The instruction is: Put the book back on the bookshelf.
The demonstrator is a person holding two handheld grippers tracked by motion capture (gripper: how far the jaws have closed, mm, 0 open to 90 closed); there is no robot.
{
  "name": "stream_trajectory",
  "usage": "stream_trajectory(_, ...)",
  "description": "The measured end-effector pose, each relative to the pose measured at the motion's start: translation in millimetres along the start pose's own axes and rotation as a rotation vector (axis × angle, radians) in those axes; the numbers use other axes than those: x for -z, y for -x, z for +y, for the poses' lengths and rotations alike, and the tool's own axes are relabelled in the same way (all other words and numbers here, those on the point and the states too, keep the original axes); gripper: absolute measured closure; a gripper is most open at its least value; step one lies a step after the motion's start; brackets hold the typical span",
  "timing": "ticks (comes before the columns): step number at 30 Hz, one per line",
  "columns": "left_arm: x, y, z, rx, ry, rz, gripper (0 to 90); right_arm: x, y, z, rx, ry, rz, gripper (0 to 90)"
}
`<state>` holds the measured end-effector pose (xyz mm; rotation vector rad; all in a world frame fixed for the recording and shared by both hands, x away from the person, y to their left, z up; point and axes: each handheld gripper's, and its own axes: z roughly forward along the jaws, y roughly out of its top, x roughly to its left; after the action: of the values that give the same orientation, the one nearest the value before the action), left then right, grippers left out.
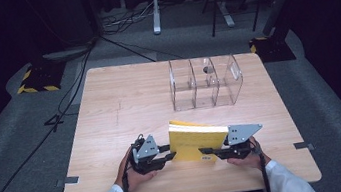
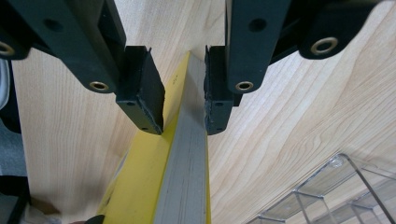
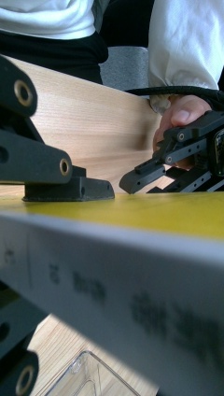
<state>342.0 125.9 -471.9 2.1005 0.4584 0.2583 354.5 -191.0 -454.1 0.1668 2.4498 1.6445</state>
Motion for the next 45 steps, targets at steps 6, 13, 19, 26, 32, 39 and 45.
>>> stream_trajectory(6,10.5,-1.1,-7.1,0.013,-0.025,0.046,62.3,3.5,-0.3,-0.1,0.002,-0.012,-0.036,76.4)
stream_trajectory(13,32.9,-12.0,-22.2,0.094,-0.061,0.187,48.8,14.9,10.5,-2.3,-0.02,-0.022,-0.129,76.5)
stream_trajectory(19,44.5,-13.2,-40.7,0.162,-0.145,0.288,33.5,21.7,16.6,-4.1,-0.039,-0.027,-0.192,76.6)
stream_trajectory(26,61.1,-14.3,-63.6,0.26,-0.195,0.344,20.5,35.1,25.8,-6.8,-0.082,-0.01,-0.278,76.6)
stream_trajectory(32,67.1,-17.4,-76.9,0.295,-0.246,0.391,17.6,52.6,33.6,-7.4,-0.103,-0.003,-0.352,76.6)
stream_trajectory(39,65.6,-20.2,-78.3,0.292,-0.251,0.364,17.4,82.7,43.1,-4.9,-0.125,0.038,-0.467,76.7)
stream_trajectory(45,66.0,-21.1,-80.7,0.317,-0.237,0.367,16.5,101.4,49.6,-1.0,-0.147,0.052,-0.558,76.7)
